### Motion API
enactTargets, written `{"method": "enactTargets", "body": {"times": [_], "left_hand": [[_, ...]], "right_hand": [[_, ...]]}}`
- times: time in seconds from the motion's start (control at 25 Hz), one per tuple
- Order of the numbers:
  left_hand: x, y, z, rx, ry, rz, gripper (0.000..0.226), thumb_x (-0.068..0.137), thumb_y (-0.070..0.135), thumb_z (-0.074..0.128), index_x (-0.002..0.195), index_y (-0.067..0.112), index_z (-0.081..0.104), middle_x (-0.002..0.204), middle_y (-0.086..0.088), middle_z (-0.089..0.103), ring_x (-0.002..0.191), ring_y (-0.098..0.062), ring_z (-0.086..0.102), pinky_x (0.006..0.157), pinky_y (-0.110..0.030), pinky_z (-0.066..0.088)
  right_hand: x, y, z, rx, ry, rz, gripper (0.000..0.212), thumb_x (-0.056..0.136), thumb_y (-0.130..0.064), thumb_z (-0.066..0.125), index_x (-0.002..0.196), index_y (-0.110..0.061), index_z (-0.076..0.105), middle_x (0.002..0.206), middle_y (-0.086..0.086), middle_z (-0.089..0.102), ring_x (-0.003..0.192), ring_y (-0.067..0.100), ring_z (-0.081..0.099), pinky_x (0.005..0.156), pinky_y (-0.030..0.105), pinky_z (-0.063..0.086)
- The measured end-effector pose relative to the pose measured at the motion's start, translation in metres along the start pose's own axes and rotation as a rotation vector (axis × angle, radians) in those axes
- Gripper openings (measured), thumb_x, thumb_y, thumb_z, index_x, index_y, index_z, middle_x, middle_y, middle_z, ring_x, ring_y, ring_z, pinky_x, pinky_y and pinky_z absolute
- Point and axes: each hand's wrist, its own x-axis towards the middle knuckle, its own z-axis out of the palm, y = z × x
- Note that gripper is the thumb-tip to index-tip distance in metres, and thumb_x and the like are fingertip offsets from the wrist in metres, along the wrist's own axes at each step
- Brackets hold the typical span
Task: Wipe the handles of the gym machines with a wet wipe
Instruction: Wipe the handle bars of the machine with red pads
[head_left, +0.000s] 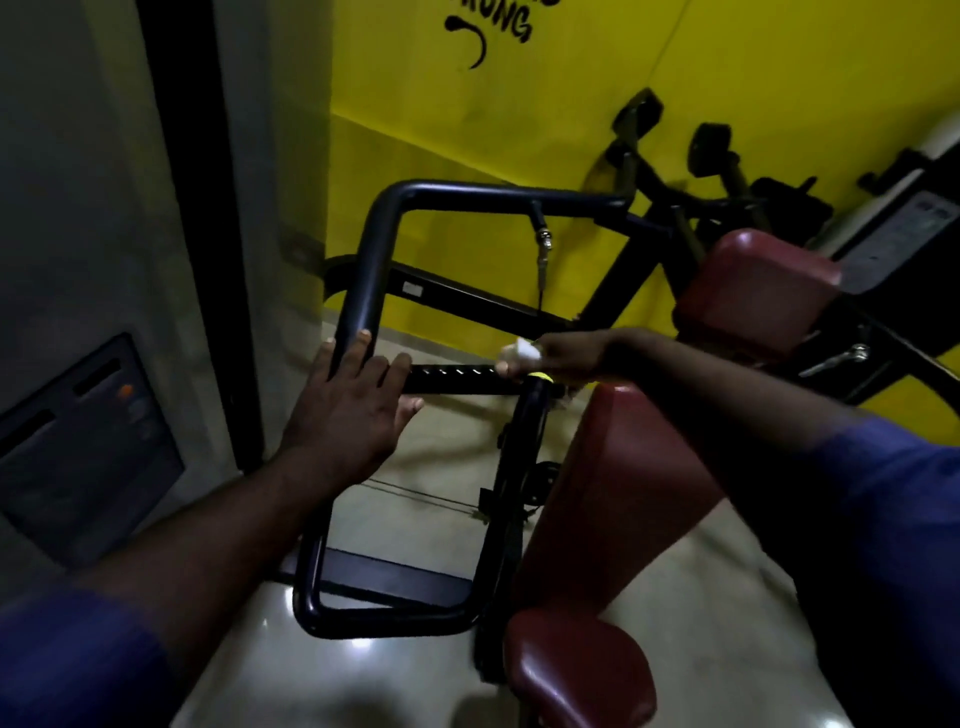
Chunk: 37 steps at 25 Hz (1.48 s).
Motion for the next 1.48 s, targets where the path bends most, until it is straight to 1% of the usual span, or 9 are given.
{"method": "enactTargets", "body": {"times": [0.08,0.16,0.28,0.4,0.52,0.72,0.88,1.24,1.48], "left_hand": [[0.004,0.009,-0.007,-0.055,0.076,0.056,0.061,0.107,0.053,0.027,0.136,0.007,0.055,0.122,-0.021,0.064,0.135,-0.05,0.045,0.114,-0.064,0.03],[0.015,0.037,-0.026,-0.363,0.066,-0.016,0.067,0.106,0.06,0.019,0.121,0.012,0.063,0.11,-0.019,0.066,0.115,-0.046,0.057,0.107,-0.061,0.041],[0.039,0.094,-0.055,-0.757,0.052,-0.107,0.07,0.098,0.071,0.019,0.106,0.019,0.064,0.103,-0.014,0.062,0.104,-0.036,0.057,0.096,-0.048,0.046],[0.047,0.159,-0.079,-0.621,0.102,0.098,0.068,0.099,0.066,0.027,0.116,0.014,0.068,0.112,-0.013,0.063,0.112,-0.033,0.055,0.099,-0.046,0.046],[0.042,0.252,-0.088,-0.537,0.039,0.379,0.062,0.103,0.06,0.035,0.117,0.009,0.068,0.113,-0.014,0.065,0.113,-0.033,0.056,0.102,-0.045,0.044],[0.01,0.444,-0.098,-0.541,-0.026,0.664,0.061,0.102,0.063,0.034,0.108,0.013,0.069,0.102,-0.015,0.064,0.103,-0.036,0.059,0.093,-0.044,0.046],[-0.045,0.601,-0.111,-0.622,-0.12,0.844,0.064,0.101,0.068,0.028,0.099,0.019,0.069,0.096,-0.004,0.066,0.099,-0.025,0.059,0.089,-0.042,0.047],[-0.092,0.765,-0.074,-0.711,-0.249,0.782,0.031,0.104,0.055,0.046,0.085,0.032,0.053,0.085,0.008,0.055,0.084,-0.017,0.052,0.066,-0.032,0.032],[-0.029,0.801,-0.021,-0.924,-0.256,0.46,0.031,0.102,0.046,0.058,0.103,0.018,0.07,0.094,0.005,0.068,0.084,-0.009,0.061,0.065,-0.024,0.043]], "right_hand": [[-0.013,0.017,0.016,0.358,0.21,-0.063,0.042,0.105,-0.046,0.053,0.098,-0.006,0.063,0.076,0.008,0.061,0.063,0.016,0.062,0.053,0.022,0.053],[-0.029,0.034,0.047,0.652,0.439,-0.132,0.039,0.11,-0.036,0.045,0.097,-0.003,0.063,0.069,0.002,0.062,0.057,0.011,0.063,0.049,0.02,0.05],[-0.05,0.059,0.08,0.777,0.629,-0.201,0.033,0.112,-0.014,0.038,0.087,0.001,0.054,0.063,0.01,0.069,0.048,0.006,0.063,0.045,0.016,0.047],[-0.106,0.102,0.077,1.017,0.723,-0.257,0.016,0.111,-0.005,0.037,0.11,0.005,0.05,0.102,0.038,0.066,0.078,0.025,0.074,0.059,0.028,0.061],[-0.203,0.184,0.082,0.998,0.774,-0.239,0.025,0.111,-0.014,0.041,0.104,0.005,0.056,0.086,0.03,0.065,0.085,0.038,0.07,0.076,0.036,0.061],[-0.371,0.327,0.125,0.883,1.038,0.06,0.022,0.09,-0.035,0.078,0.1,-0.015,0.074,0.101,0.012,0.078,0.082,0.021,0.069,0.071,0.039,0.052],[-0.505,0.415,0.161,1.055,1.145,0.072,0.026,0.092,-0.028,0.078,0.111,-0.01,0.075,0.1,0.016,0.078,0.083,0.023,0.072,0.068,0.034,0.056],[-0.582,0.56,0.175,1.637,1.27,0.141,0.022,0.104,-0.024,0.06,0.119,-0.009,0.067,0.105,0.016,0.077,0.088,0.029,0.075,0.074,0.039,0.061],[-0.519,0.63,0.09,1.541,1.235,0.218,0.027,0.105,-0.029,0.059,0.123,-0.011,0.068,0.106,0.015,0.078,0.099,0.034,0.076,0.088,0.051,0.061]]}}
